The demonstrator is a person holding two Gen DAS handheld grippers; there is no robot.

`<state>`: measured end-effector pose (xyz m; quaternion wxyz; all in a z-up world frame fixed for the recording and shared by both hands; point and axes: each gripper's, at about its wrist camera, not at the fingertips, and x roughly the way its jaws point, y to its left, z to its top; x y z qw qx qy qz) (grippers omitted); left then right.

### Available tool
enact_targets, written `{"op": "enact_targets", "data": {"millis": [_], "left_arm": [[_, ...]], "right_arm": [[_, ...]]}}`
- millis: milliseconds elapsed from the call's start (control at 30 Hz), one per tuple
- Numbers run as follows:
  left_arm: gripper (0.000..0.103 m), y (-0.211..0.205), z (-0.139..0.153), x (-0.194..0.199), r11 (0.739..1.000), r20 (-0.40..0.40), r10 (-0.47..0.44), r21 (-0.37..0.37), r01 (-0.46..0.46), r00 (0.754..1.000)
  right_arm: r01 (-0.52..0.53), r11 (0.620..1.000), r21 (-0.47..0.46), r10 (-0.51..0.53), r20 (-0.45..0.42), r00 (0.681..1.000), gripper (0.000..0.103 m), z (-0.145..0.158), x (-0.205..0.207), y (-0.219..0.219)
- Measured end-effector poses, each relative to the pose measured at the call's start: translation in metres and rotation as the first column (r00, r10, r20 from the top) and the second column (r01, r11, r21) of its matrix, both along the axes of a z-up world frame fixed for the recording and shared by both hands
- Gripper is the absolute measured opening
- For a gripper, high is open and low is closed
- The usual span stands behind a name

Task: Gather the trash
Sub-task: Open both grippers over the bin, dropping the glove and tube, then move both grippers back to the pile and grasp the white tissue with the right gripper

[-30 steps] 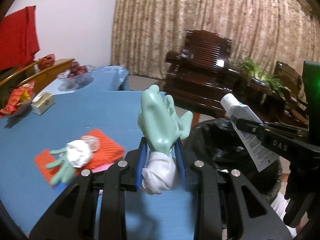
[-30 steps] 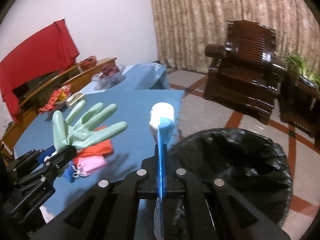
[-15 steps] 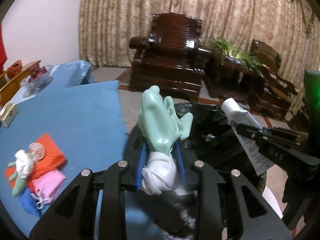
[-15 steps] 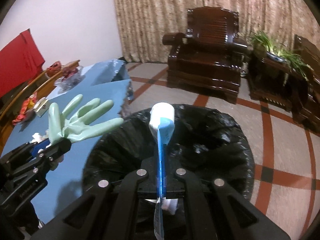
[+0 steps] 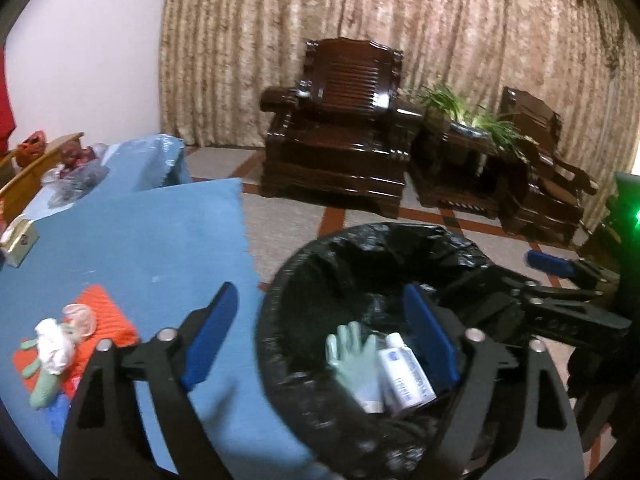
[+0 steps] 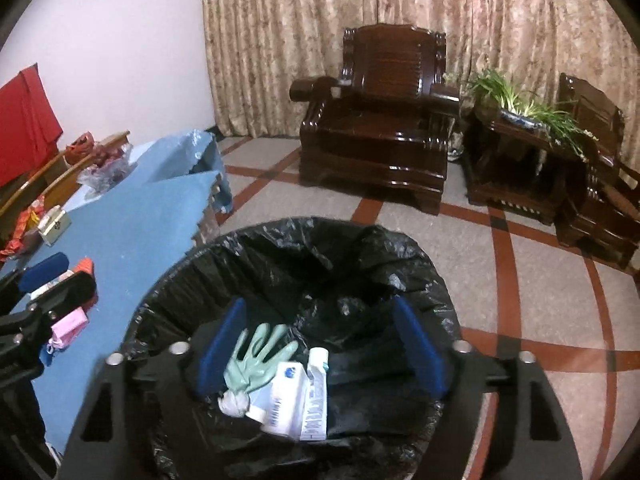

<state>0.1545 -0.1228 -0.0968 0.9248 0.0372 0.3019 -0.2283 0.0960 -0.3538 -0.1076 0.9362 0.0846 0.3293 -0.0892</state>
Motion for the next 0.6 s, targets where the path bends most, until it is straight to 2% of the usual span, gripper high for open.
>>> {"op": "enact_targets", "data": {"millis": [33,300,600], "left_arm": [[0.09,0.007,0.0,-0.002,1.0,0.007,0.017,0.005,-0.017,1.0],[0.091,0.063,0.005,-0.023,0.991,0.023,0.135,0.019,-0.136,0.991],[0.091,0.14,0.012,-0.036,0.948,0.059,0.315,0.026,-0.317,0.947]], "right_arm": [[-0.003,1.0,-0.005,0.003,0.015,1.0,0.097,0.003,-0.001,0.004],[-0.129,0.991,-0.041,0.132,0.079,0.988,0.097,0.021,0.006,0.061],[-0.264,0.964,-0.021,0.265,0.089,0.96,0.097,0.019,0.03,0.132]]}}
